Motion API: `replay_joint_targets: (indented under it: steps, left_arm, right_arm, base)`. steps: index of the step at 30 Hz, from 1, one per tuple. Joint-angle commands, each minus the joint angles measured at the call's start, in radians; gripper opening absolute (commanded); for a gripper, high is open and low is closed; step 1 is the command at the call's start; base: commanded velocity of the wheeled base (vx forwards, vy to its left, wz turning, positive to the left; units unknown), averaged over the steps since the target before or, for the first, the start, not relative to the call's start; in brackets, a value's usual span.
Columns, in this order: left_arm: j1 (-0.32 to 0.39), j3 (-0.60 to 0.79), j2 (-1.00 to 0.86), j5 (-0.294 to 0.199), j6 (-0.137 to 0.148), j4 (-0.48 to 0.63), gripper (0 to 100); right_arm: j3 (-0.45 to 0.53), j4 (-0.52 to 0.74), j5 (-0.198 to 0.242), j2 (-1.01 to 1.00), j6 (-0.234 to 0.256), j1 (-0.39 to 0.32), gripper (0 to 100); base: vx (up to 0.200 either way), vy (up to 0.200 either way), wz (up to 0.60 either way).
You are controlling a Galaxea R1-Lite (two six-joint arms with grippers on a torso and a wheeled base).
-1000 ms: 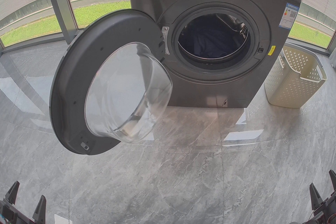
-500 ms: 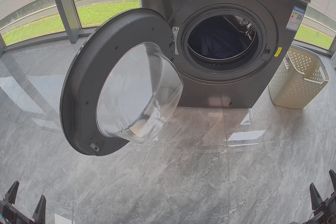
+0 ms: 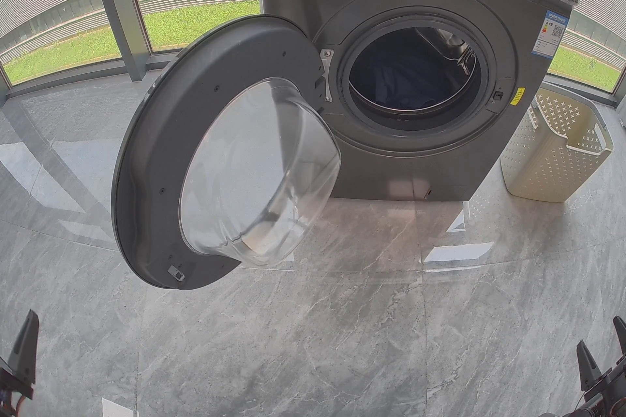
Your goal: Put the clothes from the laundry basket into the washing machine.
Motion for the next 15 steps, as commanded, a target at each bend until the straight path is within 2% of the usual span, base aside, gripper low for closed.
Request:
replay_joint_targets:
  steps: [1,4,6,10,15]
  left_arm:
    - [-0.012,-0.167,0.514,-0.127,-0.013,-0.193,100]
    - [-0.012,-0.202,0.626,-0.209,-0.013,-0.205,100]
    - [-0.012,-0.229,0.689,-0.241,-0.015,-0.210,100]
    - [-0.026,-0.295,0.804,-0.299,-0.021,-0.216,100]
    - [-0.048,-0.337,0.887,-0.339,-0.029,-0.239,100]
  right_arm:
    - [0.018,0.000,0.000,-0.015,0.000,0.000,100]
    - [0.016,0.000,0.000,-0.015,0.000,0.000,100]
    - [0.018,0.000,0.000,-0.015,0.000,0.000,100]
    - [0.016,0.000,0.000,-0.015,0.000,0.000,100]
    - [0.018,0.000,0.001,-0.015,0.000,0.000,100]
  base:
    - [0.000,0.000,0.00]
    - [0.000,0.000,0.00]
    - [0.000,0.000,0.00]
    - [0.000,0.000,0.00]
    - [0.000,0.000,0.00]
